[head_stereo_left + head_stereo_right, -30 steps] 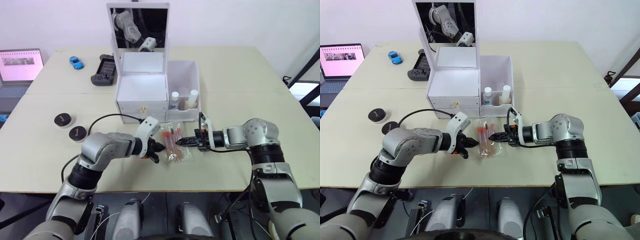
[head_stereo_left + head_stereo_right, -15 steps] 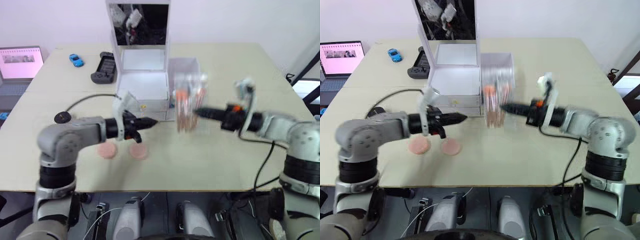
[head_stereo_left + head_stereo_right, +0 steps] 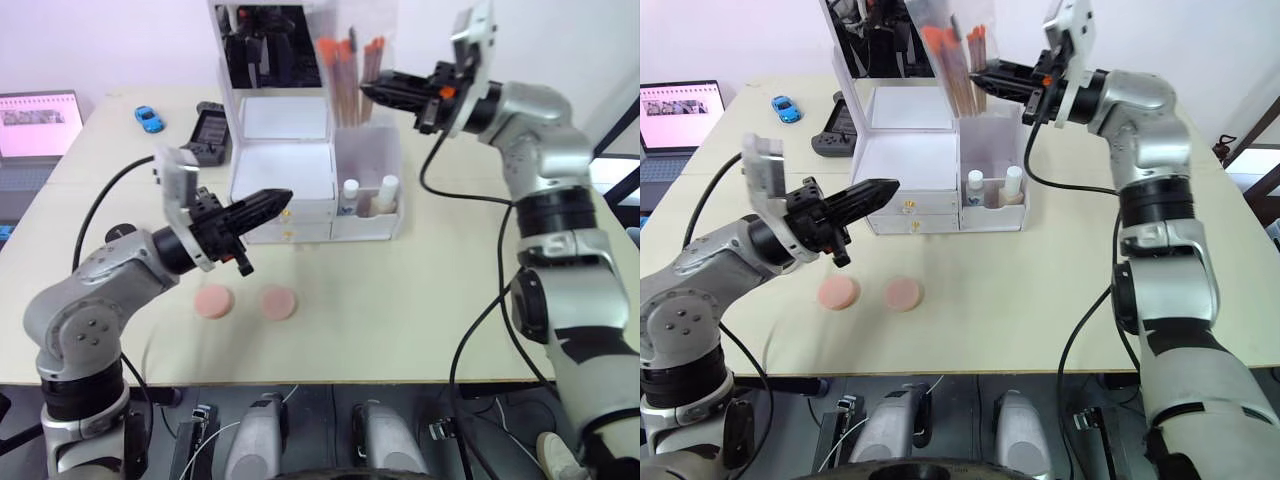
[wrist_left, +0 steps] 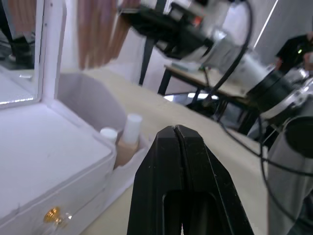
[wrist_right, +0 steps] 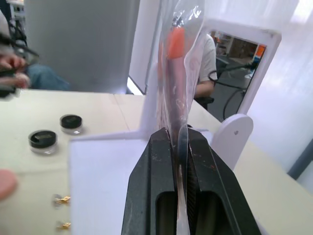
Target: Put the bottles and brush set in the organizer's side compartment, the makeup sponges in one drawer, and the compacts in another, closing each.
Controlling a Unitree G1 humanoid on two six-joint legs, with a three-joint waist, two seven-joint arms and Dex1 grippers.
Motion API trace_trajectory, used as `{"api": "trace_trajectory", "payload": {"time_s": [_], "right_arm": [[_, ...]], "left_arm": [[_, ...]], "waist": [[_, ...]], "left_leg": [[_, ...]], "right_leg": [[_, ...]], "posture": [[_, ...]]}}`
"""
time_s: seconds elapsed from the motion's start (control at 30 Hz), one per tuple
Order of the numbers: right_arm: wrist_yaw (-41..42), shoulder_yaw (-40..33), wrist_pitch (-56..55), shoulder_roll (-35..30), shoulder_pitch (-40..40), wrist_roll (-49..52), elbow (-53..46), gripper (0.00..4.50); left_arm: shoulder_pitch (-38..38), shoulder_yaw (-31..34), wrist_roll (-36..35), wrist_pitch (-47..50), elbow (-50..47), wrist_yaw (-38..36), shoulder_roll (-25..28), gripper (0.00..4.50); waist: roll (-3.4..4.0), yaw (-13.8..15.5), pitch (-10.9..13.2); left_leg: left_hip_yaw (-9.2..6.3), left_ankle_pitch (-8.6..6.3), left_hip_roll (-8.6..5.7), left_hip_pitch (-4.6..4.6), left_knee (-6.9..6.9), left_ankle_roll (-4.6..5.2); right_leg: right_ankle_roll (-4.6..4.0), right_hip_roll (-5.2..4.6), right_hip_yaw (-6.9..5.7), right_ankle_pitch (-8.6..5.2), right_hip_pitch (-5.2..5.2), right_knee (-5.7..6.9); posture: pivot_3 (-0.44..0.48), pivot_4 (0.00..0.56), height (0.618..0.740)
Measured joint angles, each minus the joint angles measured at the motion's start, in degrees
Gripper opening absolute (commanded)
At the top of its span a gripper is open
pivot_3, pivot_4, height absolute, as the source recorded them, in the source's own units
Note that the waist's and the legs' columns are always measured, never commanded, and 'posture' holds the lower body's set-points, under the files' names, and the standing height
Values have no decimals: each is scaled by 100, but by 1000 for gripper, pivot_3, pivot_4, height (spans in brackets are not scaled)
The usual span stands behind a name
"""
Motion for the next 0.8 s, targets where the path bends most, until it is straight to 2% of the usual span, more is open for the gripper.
{"api": "trace_trajectory", "payload": {"time_s": [0.1, 0.23, 0.53, 0.7, 0.8], "right_arm": [[-45, 40, -912, 133, -266, -489, 1229, 35], [-115, 11, -1313, 161, -263, -821, 1994, 35], [-296, -258, -1454, 401, -209, -1082, 2385, 35], [-455, -324, -1510, 471, -111, -1198, 2447, 35], [-541, -327, -1612, 493, -72, -1344, 2492, 1009]], "left_arm": [[280, 37, -168, -1, -151, 214, 212, 0], [527, 80, -266, -54, -178, 415, 341, 0], [646, -1, -285, -220, -298, 644, 571, 0], [579, -80, -374, -266, -266, 772, 530, 0], [294, -82, -495, -391, -155, 1015, 362, 0]], "waist": [[1, -4, 1], [5, 1, 12], [9, -14, 14], [9, 3, 14], [8, 3, 14]], "left_leg": [[0, 3, 0, 0, -1, -5], [-2, 11, 0, 0, -4, -20], [-2, 19, 1, 3, -17, -33], [-3, 21, 1, 3, -16, -38], [-3, 23, 0, 3, -15, -41]], "right_leg": [[0, 0, 0, 0, 1, 0], [-5, 0, -1, 3, -1, 2], [-5, 1, -1, 3, -5, 4], [-5, 0, -1, 3, -4, 6], [-6, 0, -2, 4, -3, 7]], "posture": [[0, 150, 740], [0, 150, 740], [0, 150, 740], [0, 150, 740], [0, 150, 740]]}}
